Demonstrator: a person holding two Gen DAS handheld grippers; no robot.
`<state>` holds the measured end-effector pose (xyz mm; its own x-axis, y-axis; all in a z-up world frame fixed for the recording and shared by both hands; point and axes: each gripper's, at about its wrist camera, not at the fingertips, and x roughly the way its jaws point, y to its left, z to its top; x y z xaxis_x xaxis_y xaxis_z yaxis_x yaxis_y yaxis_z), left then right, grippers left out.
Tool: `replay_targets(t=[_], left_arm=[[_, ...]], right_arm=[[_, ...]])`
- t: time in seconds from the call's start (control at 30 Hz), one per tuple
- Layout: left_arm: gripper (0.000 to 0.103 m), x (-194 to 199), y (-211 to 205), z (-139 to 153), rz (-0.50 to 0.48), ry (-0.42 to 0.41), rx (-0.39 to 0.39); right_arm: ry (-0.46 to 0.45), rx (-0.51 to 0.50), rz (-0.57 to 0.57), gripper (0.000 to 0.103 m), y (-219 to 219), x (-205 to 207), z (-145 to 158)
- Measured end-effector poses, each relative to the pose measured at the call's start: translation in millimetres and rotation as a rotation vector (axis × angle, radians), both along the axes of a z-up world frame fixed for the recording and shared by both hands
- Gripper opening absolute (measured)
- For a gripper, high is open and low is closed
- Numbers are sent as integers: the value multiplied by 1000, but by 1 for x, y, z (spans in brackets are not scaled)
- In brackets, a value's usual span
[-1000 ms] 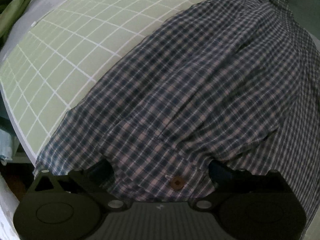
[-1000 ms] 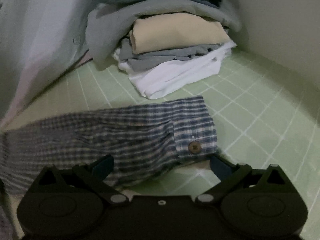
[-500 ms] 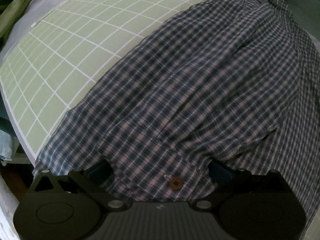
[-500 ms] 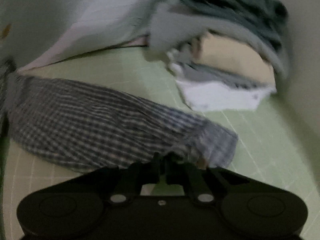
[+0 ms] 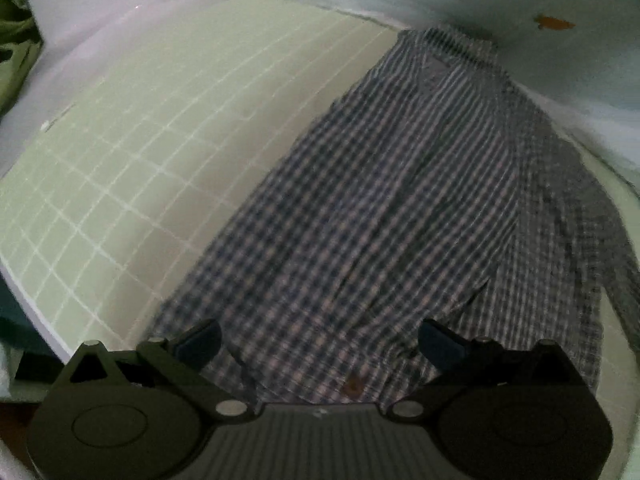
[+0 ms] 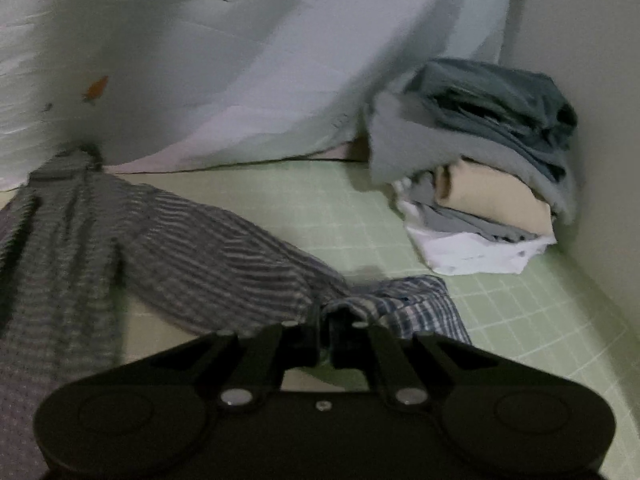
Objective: Fold clothes
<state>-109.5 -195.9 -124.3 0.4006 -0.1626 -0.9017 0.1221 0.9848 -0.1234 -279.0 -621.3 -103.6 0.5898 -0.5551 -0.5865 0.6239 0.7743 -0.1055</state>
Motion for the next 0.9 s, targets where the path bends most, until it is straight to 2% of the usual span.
replay_targets(t=[0.2, 0.5, 0.7, 0.9], left_arm=[[103, 23, 25, 5, -79, -51, 15], [103, 68, 88, 3, -112, -39, 13], [103, 106, 125, 4, -139, -40, 20], [103, 134, 154, 6, -144, -46, 28]], right_arm=[[-5, -25, 4, 4, 63, 19, 11], [-16, -59, 59, 4, 169, 70, 19], [-1, -63, 163, 4, 247, 112, 14], [25, 7, 305, 6, 317, 151, 6]])
